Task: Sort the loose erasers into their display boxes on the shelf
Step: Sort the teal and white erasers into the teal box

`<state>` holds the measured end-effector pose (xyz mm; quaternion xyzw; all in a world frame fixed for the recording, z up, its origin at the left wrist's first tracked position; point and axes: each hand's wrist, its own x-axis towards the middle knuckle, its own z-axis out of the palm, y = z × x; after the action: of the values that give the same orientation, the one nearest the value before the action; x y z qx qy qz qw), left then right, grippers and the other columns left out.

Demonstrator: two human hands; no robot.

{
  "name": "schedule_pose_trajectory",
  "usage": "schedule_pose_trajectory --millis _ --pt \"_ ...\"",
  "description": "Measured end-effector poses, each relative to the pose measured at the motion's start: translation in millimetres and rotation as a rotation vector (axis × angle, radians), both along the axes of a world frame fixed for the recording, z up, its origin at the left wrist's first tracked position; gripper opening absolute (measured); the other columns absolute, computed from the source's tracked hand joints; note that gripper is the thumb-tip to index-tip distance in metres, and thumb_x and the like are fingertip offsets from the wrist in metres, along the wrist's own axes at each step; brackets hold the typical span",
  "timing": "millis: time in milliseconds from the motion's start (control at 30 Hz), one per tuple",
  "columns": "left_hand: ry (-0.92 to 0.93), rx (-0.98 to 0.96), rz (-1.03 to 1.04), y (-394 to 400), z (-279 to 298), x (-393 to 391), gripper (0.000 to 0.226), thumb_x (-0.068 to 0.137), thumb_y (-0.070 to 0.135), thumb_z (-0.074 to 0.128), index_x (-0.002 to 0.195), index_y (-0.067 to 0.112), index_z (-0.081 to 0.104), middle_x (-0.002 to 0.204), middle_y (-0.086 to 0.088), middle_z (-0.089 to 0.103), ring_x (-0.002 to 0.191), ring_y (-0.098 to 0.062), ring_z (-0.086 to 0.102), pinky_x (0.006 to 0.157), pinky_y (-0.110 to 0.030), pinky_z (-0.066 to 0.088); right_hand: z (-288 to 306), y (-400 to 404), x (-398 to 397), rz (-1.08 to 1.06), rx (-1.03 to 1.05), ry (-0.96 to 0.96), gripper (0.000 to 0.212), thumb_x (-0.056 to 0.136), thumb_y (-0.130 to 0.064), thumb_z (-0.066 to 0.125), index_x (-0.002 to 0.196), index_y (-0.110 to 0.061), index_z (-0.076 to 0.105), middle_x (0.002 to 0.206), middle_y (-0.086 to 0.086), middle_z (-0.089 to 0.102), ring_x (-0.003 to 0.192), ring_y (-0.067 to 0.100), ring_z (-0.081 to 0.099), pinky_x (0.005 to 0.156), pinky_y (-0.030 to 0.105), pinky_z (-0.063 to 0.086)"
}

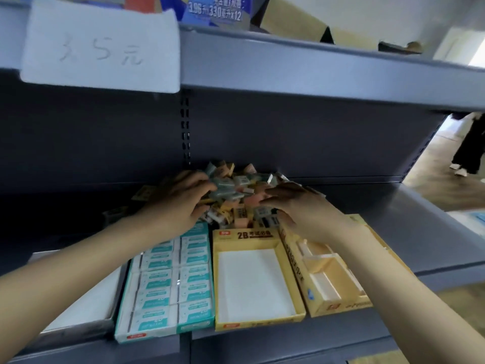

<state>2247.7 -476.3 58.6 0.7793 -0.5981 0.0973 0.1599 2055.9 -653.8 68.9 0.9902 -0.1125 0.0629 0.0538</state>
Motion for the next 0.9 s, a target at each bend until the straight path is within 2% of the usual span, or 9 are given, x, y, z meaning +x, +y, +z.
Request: schedule_pose_trajectory --millis 100,200,367,567,700,800,900 --pt "-0.022 0.005 -0.017 -17.6 0.9 -10.6 0.039 0.094 0.029 0.049 0.132 0.021 0.045 0.139 0.006 0.035 0.13 -0.015 0.027 0.104 -0.034 0.025 2.0 -23.8 -12.7 -0.037 0.001 0.044 0.048 0.096 -0.018 0.043 0.136 -0.045 0.042 0.148 -0.018 0.032 0.138 0.009 0.024 0.112 0.031 0.026" --pt "-0.043 -0.023 -0.018 -34.6 -1.2 -19.1 0.037 0.094 0.032 0.049 0.129 0.023 0.049 0.138 0.007 0.038 0.129 -0.016 0.03 0.101 -0.035 0.026 1.8 -42.4 -25.7 -0.058 -0.006 0.069 0.045 0.098 -0.021 0.039 0.136 -0.044 0.041 0.149 -0.019 0.031 0.138 0.011 0.023 0.11 0.029 0.023" --pt "-0.123 -0.043 -0.012 -54.8 -6.5 -30.5 0.033 0.085 0.021 0.064 0.118 0.02 0.059 0.127 0.001 0.052 0.121 -0.022 0.044 0.092 -0.035 0.034 -3.4 -67.0 -37.4 -0.051 -0.018 0.086 0.04 0.099 -0.027 0.038 0.136 -0.041 0.042 0.148 -0.019 0.032 0.139 0.01 0.019 0.11 0.029 0.022" --pt "-0.098 -0.039 0.047 -65.6 -8.8 -42.2 0.038 0.09 0.028 0.055 0.128 0.022 0.051 0.136 0.004 0.043 0.13 -0.017 0.032 0.101 -0.032 0.021 -6.4 -85.6 -33.8 0.033 -0.021 0.064 0.039 0.098 -0.026 0.041 0.135 -0.036 0.045 0.146 -0.014 0.036 0.136 0.012 0.025 0.108 0.028 0.023" --pt "-0.09 -0.047 0.073 -64.9 -9.1 -44.4 0.037 0.091 0.029 0.054 0.127 0.02 0.052 0.135 0.003 0.043 0.129 -0.017 0.031 0.098 -0.025 0.015 -10.9 -100.3 -14.1 0.112 -0.033 0.029 0.043 0.095 -0.026 0.049 0.137 -0.034 0.045 0.15 -0.01 0.033 0.138 0.016 0.028 0.112 0.036 0.027" --pt "-0.092 -0.047 0.134 -58.6 -8.4 -43.4 0.034 0.092 0.033 0.052 0.125 0.023 0.053 0.134 0.005 0.044 0.128 -0.019 0.035 0.099 -0.035 0.028 -14.9 -109.0 5.2 0.135 -0.068 0.058 0.043 0.094 -0.026 0.05 0.136 -0.036 0.045 0.151 -0.009 0.03 0.138 0.017 0.027 0.111 0.039 0.027" --pt "-0.151 -0.023 0.159 -54.6 -5.1 -41.4 0.038 0.087 0.041 0.042 0.112 0.019 0.06 0.12 0.0 0.057 0.112 -0.026 0.052 0.083 -0.04 0.042 -18.2 -123.1 15.4 0.137 -0.092 0.059 0.045 0.091 -0.022 0.054 0.133 -0.037 0.048 0.149 -0.009 0.035 0.135 0.019 0.032 0.109 0.039 0.031"
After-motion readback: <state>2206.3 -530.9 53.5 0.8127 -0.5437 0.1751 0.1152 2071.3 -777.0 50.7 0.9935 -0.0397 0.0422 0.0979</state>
